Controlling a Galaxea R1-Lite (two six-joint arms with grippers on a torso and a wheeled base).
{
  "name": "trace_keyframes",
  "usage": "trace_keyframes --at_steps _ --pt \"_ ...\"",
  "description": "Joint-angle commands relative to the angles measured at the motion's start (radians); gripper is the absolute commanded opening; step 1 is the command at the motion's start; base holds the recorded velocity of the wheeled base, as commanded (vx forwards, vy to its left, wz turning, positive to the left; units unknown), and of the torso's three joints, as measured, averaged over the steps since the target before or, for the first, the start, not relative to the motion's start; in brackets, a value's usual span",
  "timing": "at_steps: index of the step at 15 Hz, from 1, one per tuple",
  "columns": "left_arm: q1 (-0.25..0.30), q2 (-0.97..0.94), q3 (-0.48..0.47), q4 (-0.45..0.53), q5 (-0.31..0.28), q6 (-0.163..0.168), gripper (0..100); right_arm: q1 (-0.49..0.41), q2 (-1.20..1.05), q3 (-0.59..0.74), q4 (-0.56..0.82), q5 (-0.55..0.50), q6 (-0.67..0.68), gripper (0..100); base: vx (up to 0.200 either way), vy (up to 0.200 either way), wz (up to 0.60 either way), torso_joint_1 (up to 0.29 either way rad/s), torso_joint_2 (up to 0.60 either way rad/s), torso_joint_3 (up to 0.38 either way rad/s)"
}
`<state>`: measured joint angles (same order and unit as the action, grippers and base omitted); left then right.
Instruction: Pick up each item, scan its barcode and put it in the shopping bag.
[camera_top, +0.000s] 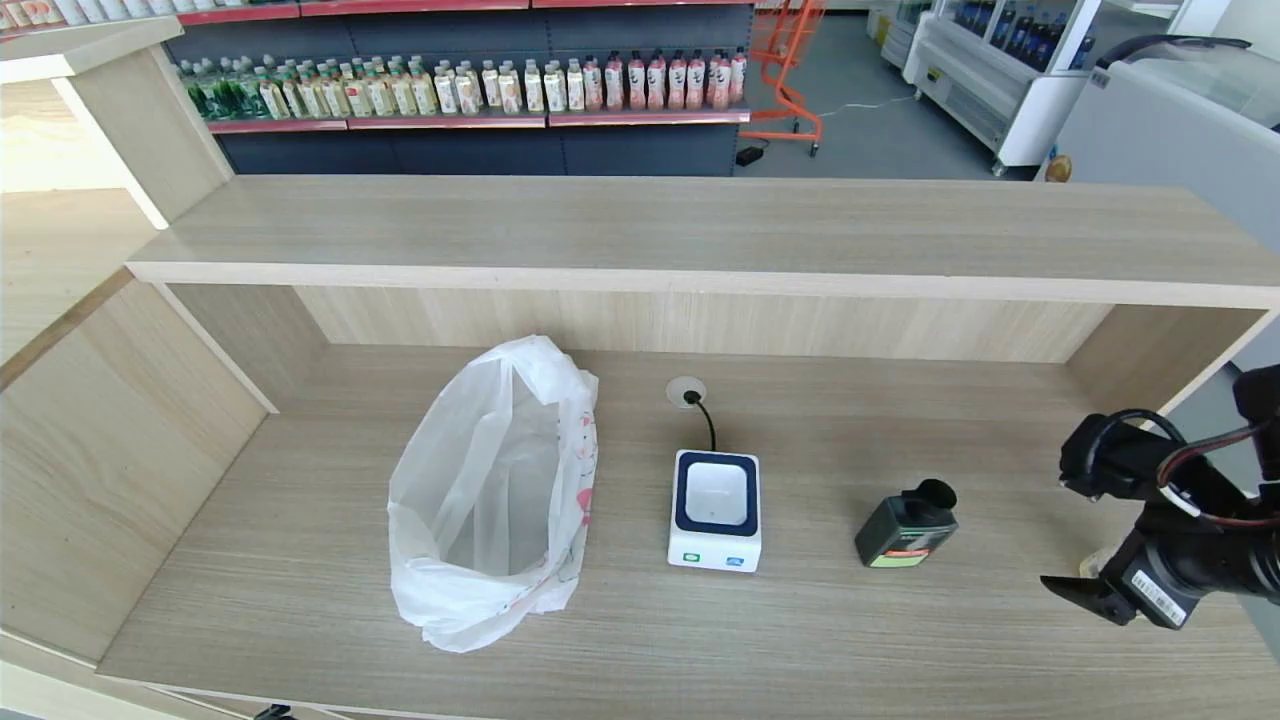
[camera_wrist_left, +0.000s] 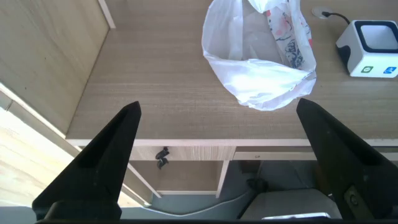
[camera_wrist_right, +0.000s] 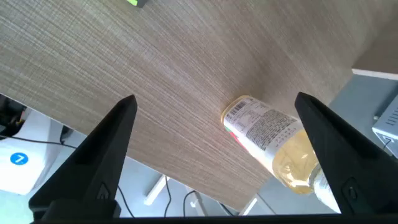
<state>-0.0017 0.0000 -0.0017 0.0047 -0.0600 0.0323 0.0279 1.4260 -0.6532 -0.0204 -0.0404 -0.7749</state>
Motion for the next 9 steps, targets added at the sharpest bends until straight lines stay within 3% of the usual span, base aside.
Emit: trace_keyframes --at_steps 1,4,9 --pt "0.000 0.000 0.000 0.000 0.000 0.000 100 0.029 0.105 -0.002 -0.026 0.033 -0.004 100 0.000 0.000 0.00 0.000 0.00 0.000" --pt "0.000 0.000 0.000 0.000 0.000 0.000 100 0.064 0.179 -0.003 -0.098 0.126 -0.014 100 0.000 0.000 0.00 0.000 0.00 0.000" --pt "0.000 0.002 0.000 0.000 0.000 0.000 100 0.126 0.321 -0.020 -0.263 0.143 -0.014 100 0.000 0.000 0.00 0.000 0.00 0.000"
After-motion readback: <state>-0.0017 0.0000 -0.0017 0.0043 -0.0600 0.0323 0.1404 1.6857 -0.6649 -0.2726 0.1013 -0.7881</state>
